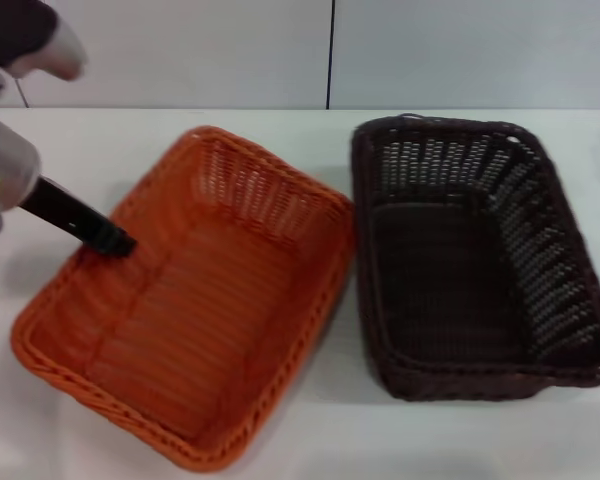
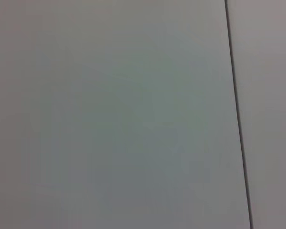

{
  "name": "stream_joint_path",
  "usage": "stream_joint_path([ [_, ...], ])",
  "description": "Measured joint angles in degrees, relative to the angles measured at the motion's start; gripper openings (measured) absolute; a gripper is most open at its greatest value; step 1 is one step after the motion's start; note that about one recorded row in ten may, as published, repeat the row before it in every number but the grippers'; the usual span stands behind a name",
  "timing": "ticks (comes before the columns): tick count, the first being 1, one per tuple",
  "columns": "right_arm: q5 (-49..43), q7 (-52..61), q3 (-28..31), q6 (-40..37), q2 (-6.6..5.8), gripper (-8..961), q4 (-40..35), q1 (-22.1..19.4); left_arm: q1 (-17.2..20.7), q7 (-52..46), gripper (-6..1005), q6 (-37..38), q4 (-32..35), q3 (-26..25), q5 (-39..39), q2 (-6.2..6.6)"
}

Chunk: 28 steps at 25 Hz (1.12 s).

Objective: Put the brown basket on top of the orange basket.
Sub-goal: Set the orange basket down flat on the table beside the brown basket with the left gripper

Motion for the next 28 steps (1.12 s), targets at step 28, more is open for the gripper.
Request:
stream_joint_path([
  [28,0.0,0.0,-0.1,0.1,0.18,554,2.6,1.0,-7.7,5.2,172,-11.2,-9.3,17.0,-16.9,-0.97],
])
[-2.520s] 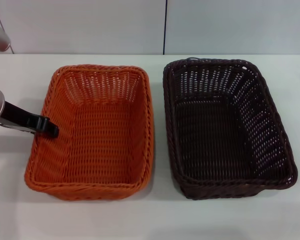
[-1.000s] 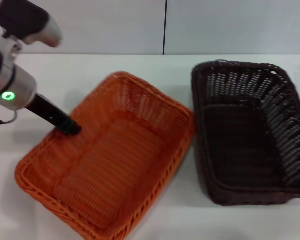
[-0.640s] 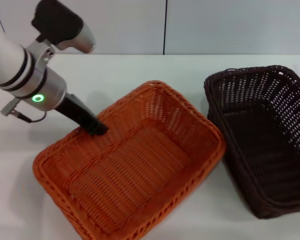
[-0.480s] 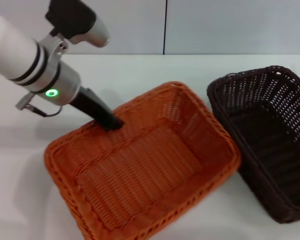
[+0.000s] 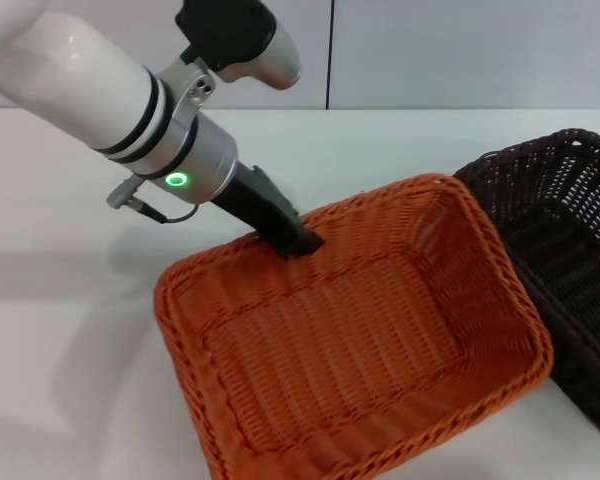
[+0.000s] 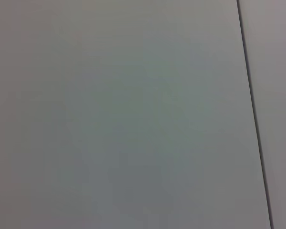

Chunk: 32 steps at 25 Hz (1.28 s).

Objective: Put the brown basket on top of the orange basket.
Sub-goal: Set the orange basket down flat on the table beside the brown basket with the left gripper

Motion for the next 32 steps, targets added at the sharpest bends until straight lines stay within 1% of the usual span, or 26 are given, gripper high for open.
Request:
stream_joint_path([
  [3,0.0,0.0,0.0,0.0,0.0,553,0.1,0.1,-0.4,3.3,171,-0.4,-0.4,0.1,-3.9,0.01],
  [13,0.1,0.0,0.0,0.0,-0.01,554,0.1,0.4,-0.8,7.8,173,-1.6,-1.3,0.2,-8.0,0.06],
  [14,0.1,0.0,0.0,0.0,-0.03,554,0.1,0.4,-0.9,9.5,174,-1.9,-1.5,0.2,-9.2,0.05],
  [18,0.1,0.0,0.1,0.0,-0.07,554,0.1,0.6,-1.0,10.8,180,-1.8,-1.5,0.1,-9.9,0.14],
  [30,0.1,0.0,0.4,1.4,-0.1,553,-0.3,0.6,-0.6,10.4,198,-2.2,-0.4,-0.4,-10.0,0.19],
  [32,0.1,0.0,0.5,1.4,-0.09,553,-0.4,0.5,-0.2,10.4,353,-2.3,0.8,-0.5,-10.1,0.21],
])
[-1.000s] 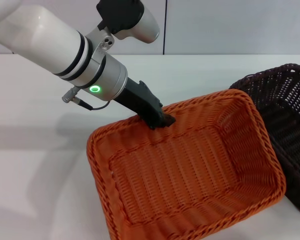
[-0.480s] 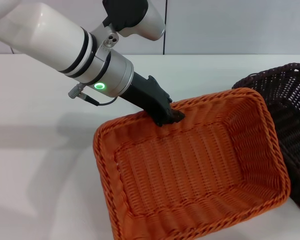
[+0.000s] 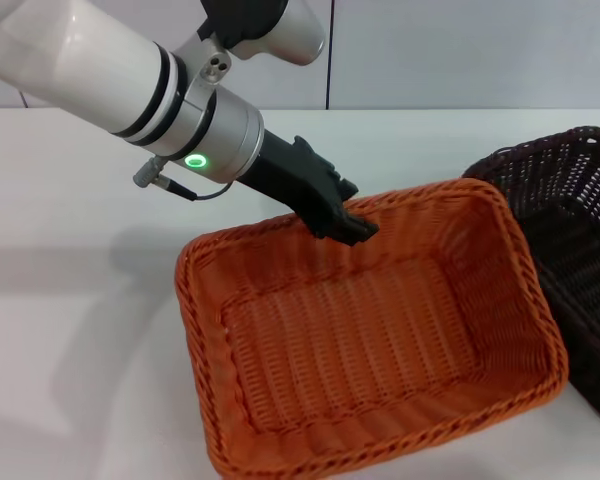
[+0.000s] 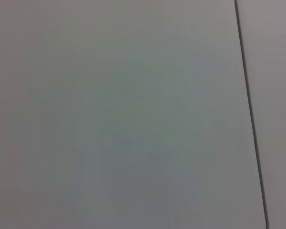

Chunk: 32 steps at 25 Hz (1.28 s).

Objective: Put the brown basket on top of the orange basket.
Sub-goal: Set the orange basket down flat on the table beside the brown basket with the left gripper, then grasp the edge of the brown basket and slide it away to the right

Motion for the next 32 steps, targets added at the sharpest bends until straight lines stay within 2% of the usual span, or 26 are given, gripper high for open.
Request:
stream_joint_path([
  [1,0.0,0.0,0.0,0.0,0.0,553,-0.1,-0.1,0.1,0.0,430,-0.1,0.4,0.0,-0.1,0.0],
  [6,0.0,0.0,0.0,0.1,0.0,553,-0.2,-0.3,0.3,0.2,665,-0.6,0.6,-0.2,0.0,0.11],
  [13,0.0,0.0,0.0,0.3,0.0,553,-0.3,-0.3,0.5,0.7,844,-1.4,0.6,-1.0,0.1,0.2],
  [19,-0.3,2.0,-0.6,0.8,-0.17,554,-1.7,-0.3,3.6,0.8,844,-5.6,3.7,-1.6,-0.5,0.15],
  [21,-1.5,4.8,-1.4,1.3,-0.26,554,-3.1,-0.4,7.7,3.1,844,-14.0,4.9,-1.5,-4.2,0.09],
  [24,-5.3,13.3,-4.9,3.9,-0.42,554,-7.5,-0.6,8.5,4.1,844,-15.9,4.8,-1.5,-5.5,0.09],
  [25,-7.1,17.1,-7.0,5.1,-0.55,554,-9.5,-0.7,13.5,12.0,844,-25.4,3.9,-1.3,-16.0,-0.01],
  [27,-10.5,24.2,-11.0,7.0,-1.04,554,-13.0,-1.0,15.6,16.9,844,-28.8,3.2,-1.1,-22.2,-0.05],
  [28,-12.6,28.0,-13.3,7.7,-1.41,554,-14.8,-1.2,15.6,16.9,844,-28.8,3.2,-1.1,-22.2,-0.05],
  [29,-14.4,31.1,-15.2,8.1,-1.8,554,-16.3,-1.4,16.7,20.6,844,-30.3,2.4,-1.1,-27.1,-0.06],
  [30,-16.6,35.0,-17.6,8.5,-2.25,554,-18.2,-1.7,19.0,30.5,844,-32.0,-0.2,-1.1,-38.9,-0.06],
  [32,-21.5,43.3,-21.8,8.7,-3.3,554,-22.2,-2.3,20.2,38.6,844,-31.5,-2.5,-1.4,-48.5,-0.01],
])
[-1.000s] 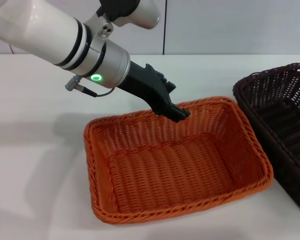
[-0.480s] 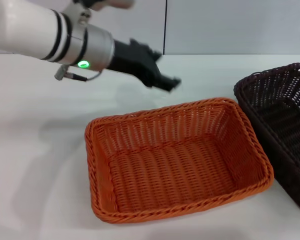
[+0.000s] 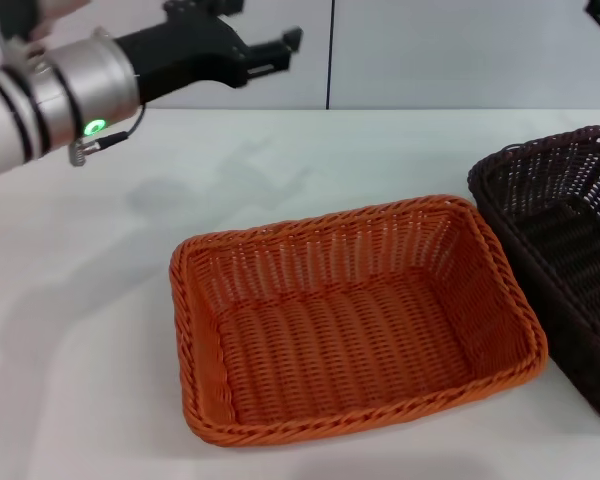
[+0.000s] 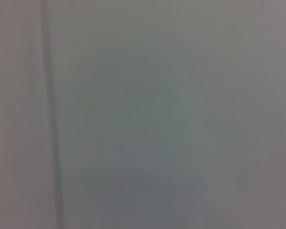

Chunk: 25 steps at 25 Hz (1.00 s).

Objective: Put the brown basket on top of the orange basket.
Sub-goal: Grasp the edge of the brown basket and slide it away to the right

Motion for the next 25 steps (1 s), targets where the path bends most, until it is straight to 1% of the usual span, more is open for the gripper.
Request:
stream_joint_path([
  [1,-2.4,3.4,-1.4,0.0,-0.41,554,-1.8,-0.2,0.8,5.5,844,1.0,-1.6,-0.2,-6.2,0.04],
  [4,-12.1,15.8,-4.9,-1.0,-1.92,554,-7.9,-0.8,2.4,18.0,844,5.1,-6.4,-0.4,-19.5,0.13],
  [5,-16.0,19.9,-5.5,-1.9,-2.33,554,-9.9,-1.0,3.1,24.2,844,7.8,-9.2,-0.5,-26.2,0.13],
  [8,-29.1,32.0,-6.0,-6.6,-3.42,553,-16.6,-0.8,3.5,29.8,844,11.1,-13.5,-1.3,-33.1,0.14],
  [10,-36.7,37.7,-5.6,-10.8,-3.89,553,-21.3,-0.6,3.5,31.6,844,13.1,-16.0,-2.2,-35.9,0.21],
  [13,-46.9,43.6,-5.0,-18.0,-4.5,553,-28.1,-0.3,3.1,32.7,844,15.7,-19.1,-4.7,-37.8,0.3],
  [16,-55.1,45.5,-2.6,-26.6,-5.05,553,-34.0,0.3,3.0,32.9,844,16.6,-20.6,-5.8,-37.9,0.3],
  [18,-58.9,45.3,-0.8,-32.0,-5.21,553,-37.1,0.5,2.8,33.0,844,16.6,-21.3,-6.1,-37.9,0.3],
  [21,-63.8,43.6,0.1,-39.3,-5.5,553,-40.1,0.6,2.1,33.1,844,16.6,-23.0,-6.8,-38.0,0.29],
  [25,-69.5,42.3,-0.2,-44.0,-5.49,553,-40.7,0.6,1.6,33.1,844,16.6,-24.6,-7.7,-38.0,0.29],
])
